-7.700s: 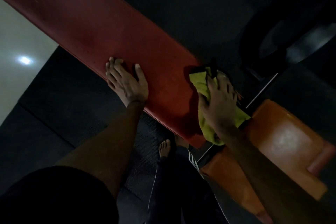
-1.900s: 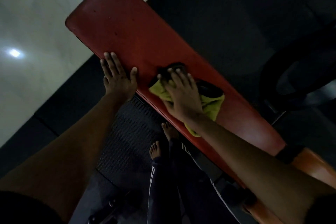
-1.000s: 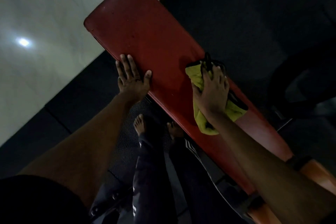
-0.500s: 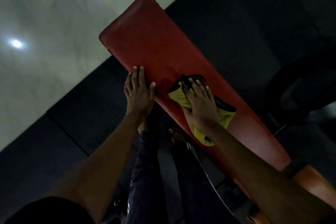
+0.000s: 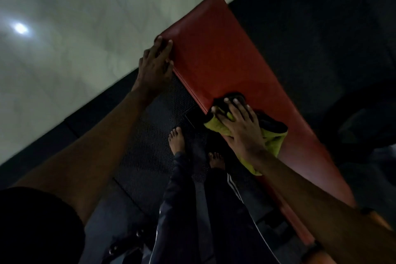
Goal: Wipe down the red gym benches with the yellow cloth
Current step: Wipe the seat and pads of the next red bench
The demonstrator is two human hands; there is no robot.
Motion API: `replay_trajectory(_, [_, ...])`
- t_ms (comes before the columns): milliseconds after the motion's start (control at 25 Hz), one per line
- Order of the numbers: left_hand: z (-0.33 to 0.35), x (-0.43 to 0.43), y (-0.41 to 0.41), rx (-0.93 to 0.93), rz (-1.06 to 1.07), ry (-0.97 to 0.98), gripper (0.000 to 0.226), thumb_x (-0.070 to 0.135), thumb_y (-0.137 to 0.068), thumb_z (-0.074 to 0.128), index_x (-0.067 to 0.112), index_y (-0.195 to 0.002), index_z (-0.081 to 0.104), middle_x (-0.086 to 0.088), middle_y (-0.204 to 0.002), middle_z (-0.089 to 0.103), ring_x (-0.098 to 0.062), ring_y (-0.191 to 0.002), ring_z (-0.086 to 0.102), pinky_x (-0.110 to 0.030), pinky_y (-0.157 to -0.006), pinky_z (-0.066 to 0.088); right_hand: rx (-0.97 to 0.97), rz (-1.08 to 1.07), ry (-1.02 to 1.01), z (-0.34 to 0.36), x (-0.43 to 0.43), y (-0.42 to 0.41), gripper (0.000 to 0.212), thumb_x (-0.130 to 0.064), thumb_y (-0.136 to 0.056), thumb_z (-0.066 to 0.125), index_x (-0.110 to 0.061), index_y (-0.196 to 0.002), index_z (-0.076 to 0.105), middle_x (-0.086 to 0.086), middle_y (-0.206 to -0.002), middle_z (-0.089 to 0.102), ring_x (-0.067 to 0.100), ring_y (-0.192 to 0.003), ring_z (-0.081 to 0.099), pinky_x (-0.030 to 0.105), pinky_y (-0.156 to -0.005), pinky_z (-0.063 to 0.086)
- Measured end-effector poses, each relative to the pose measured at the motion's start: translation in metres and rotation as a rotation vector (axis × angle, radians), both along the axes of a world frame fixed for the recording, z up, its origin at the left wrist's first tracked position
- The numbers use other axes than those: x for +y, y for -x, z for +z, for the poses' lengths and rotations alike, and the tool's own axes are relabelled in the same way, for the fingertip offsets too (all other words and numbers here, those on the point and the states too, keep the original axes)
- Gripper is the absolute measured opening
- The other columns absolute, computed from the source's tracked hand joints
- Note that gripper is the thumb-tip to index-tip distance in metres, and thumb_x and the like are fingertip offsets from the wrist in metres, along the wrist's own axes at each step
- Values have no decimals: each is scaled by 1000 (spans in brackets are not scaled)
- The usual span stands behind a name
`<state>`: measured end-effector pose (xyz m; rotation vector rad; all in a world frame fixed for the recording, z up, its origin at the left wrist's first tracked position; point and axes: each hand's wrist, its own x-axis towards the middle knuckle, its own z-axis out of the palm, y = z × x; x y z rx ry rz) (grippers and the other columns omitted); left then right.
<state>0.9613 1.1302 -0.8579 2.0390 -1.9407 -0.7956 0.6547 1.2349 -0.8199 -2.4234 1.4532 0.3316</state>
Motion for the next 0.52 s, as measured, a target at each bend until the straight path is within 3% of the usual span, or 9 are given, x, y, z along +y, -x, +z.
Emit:
replay_trajectory(120, [-11,-4,-13,68,24,95,55,19,-96,48,25,-151,45,-11,-159,38,-35,-138,42,-49,-107,38,10,44,8,-4,-7,-10,95,-24,-74,80,-41,-154,32,3,-165,23,29,-152,20,52,-120,23])
replay_trajectory(320, [-5,-15,-19,266,153,190,42,10,-91,51,17,-128,69,-9,-133,64,-24,-126,57,-36,-108,45,-3,26,32,-8,-37,-75,88,-28,-77,78,-38,-154,35,3,-166,20,29,-153,17,53,-120,20])
replay_trajectory(400, [7,-24,-25,345,221,168,38,8,-92,49,10,-123,71,-11,-127,67,-21,-117,63,-26,-101,49,48,115,28,-5,-32,-72,90,-27,-76,79,-35,-154,35,2,-167,16,29,-153,15,53,-121,18])
replay_trajectory(520, [21,-30,-35,365,204,83,43,5,-90,47,6,-127,68,-14,-136,62,-24,-127,59,-30,-106,48,85,237,35,-2,-21,-53,80,-22,-73,80,-29,-146,49,2,-167,16,28,-153,16,53,-121,17])
